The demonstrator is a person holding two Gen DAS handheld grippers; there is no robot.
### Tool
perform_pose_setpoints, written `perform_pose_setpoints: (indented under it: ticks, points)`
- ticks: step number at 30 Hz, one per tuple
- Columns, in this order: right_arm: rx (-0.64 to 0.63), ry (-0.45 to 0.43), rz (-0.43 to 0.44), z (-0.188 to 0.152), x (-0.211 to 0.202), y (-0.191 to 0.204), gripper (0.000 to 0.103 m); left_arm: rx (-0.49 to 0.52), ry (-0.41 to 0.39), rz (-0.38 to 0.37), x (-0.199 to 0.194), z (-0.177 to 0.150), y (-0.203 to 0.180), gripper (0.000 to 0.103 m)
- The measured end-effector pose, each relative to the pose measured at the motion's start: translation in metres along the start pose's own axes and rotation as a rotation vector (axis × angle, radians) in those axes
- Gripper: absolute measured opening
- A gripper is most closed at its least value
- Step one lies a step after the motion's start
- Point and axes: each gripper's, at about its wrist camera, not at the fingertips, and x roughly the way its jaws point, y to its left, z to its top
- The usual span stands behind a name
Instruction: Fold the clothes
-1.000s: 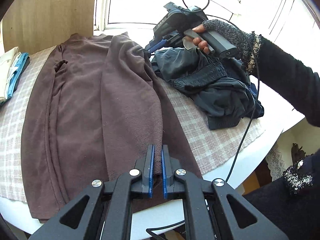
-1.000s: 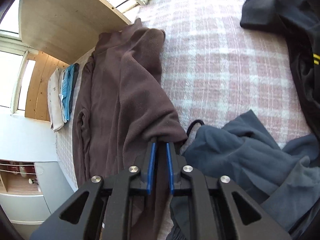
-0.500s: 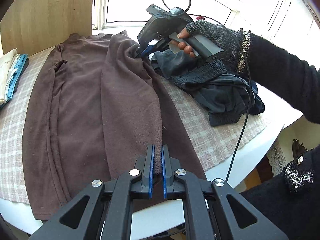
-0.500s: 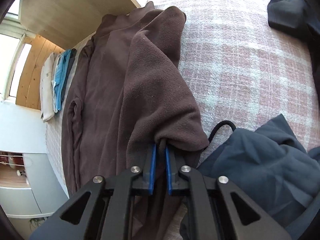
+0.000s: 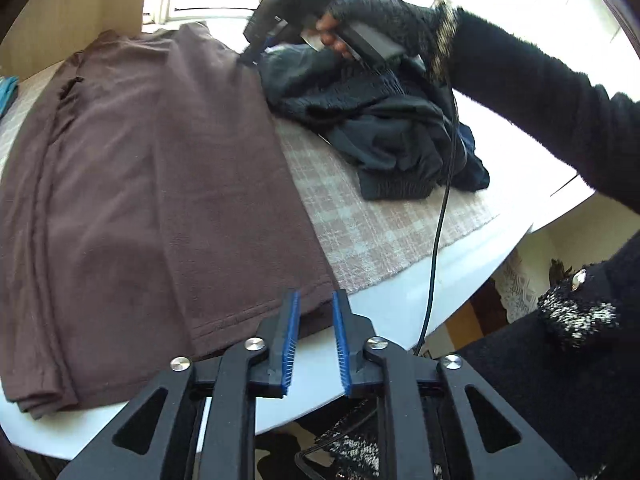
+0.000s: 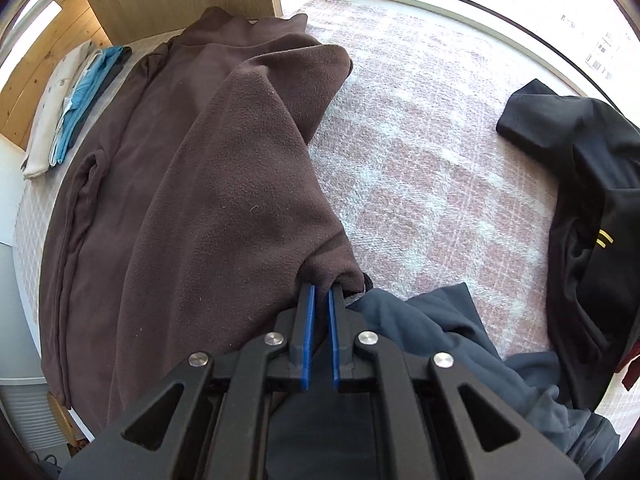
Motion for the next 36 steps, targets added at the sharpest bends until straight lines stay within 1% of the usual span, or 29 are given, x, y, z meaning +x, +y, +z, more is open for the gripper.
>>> perform_pose_setpoints:
  ticks: [1,2,5,10,11,12,13,16,17,19,20,21,22,23,24,25,26,28,32,33,34,36]
  points:
    - [-0.002,0.0,-0.002,0.001,-0.001,0.0,0.007,-0.041,-0.021,0.025,-0.008,-0.001,0.012,0.026]
    - [-0.005,0.001,-0.003,0.002,-0.001,0.0,0.007,-0.093,-0.024,0.039,-0.009,-0.001,0.025,0.026]
    - [-0.02,0.0,-0.017,0.004,-0.003,0.002,0.007,-0.213,-0.011,0.054,-0.001,0.0,0.055,0.026]
    - [-0.018,-0.006,-0.014,0.005,-0.004,-0.002,0.007,-0.195,0.083,0.037,0.039,0.001,0.057,0.025]
    - [-0.021,-0.005,-0.018,0.005,-0.004,-0.002,0.007,-0.184,0.08,0.056,0.041,0.001,0.053,0.017]
    - [-0.028,-0.003,-0.026,0.005,-0.004,-0.003,0.007,-0.17,0.077,0.073,0.04,0.0,0.05,0.007]
    - [-0.036,0.001,-0.033,0.005,-0.004,-0.004,0.007,-0.166,0.079,0.085,0.035,-0.001,0.047,0.002]
    - [-0.062,0.051,-0.01,0.008,-0.004,-0.009,0.008,-0.171,0.051,0.121,0.015,-0.006,0.044,0.003]
    - [-0.067,0.071,0.008,0.009,-0.006,-0.011,0.01,-0.173,0.044,0.132,0.011,-0.004,0.045,0.007]
    - [-0.046,0.087,0.086,0.019,-0.022,-0.02,0.01,-0.179,0.029,0.153,0.001,0.001,0.046,0.008]
    - [-0.034,0.078,0.128,0.026,-0.033,-0.025,0.013,-0.182,0.022,0.164,-0.004,0.004,0.047,0.013]
    - [-0.031,0.049,0.157,0.036,-0.044,-0.029,0.024,-0.184,0.015,0.174,-0.008,0.006,0.047,0.016]
    - [-0.033,0.015,0.158,0.047,-0.052,-0.033,0.034,-0.187,0.007,0.185,-0.013,0.008,0.048,0.026]
    - [-0.032,-0.018,0.137,0.059,-0.057,-0.035,0.055,-0.188,-0.001,0.193,-0.017,0.012,0.049,0.03]
    - [-0.029,-0.048,0.111,0.068,-0.06,-0.035,0.06,-0.184,-0.014,0.194,-0.018,0.022,0.049,0.03]
    - [-0.024,-0.067,0.095,0.078,-0.06,-0.035,0.06,-0.18,-0.027,0.195,-0.019,0.031,0.049,0.03]
    - [-0.013,-0.066,0.102,0.087,-0.057,-0.034,0.06,-0.172,-0.038,0.2,-0.018,0.04,0.049,0.03]
    - [0.009,-0.049,0.124,0.105,-0.043,-0.039,0.06,-0.134,-0.041,0.22,-0.011,0.063,0.049,0.03]
    - [0.016,0.003,0.102,0.133,-0.005,-0.036,0.06,-0.053,-0.061,0.181,0.013,0.11,0.047,0.031]
    - [0.021,0.023,0.112,0.136,0.003,-0.036,0.06,-0.032,-0.06,0.177,0.022,0.121,0.048,0.031]
    - [0.04,0.049,0.146,0.137,0.013,-0.036,0.06,-0.015,-0.051,0.168,0.033,0.131,0.048,0.031]
    - [0.079,0.095,0.243,0.134,0.027,-0.04,0.06,0.017,-0.019,0.136,0.056,0.143,0.048,0.031]
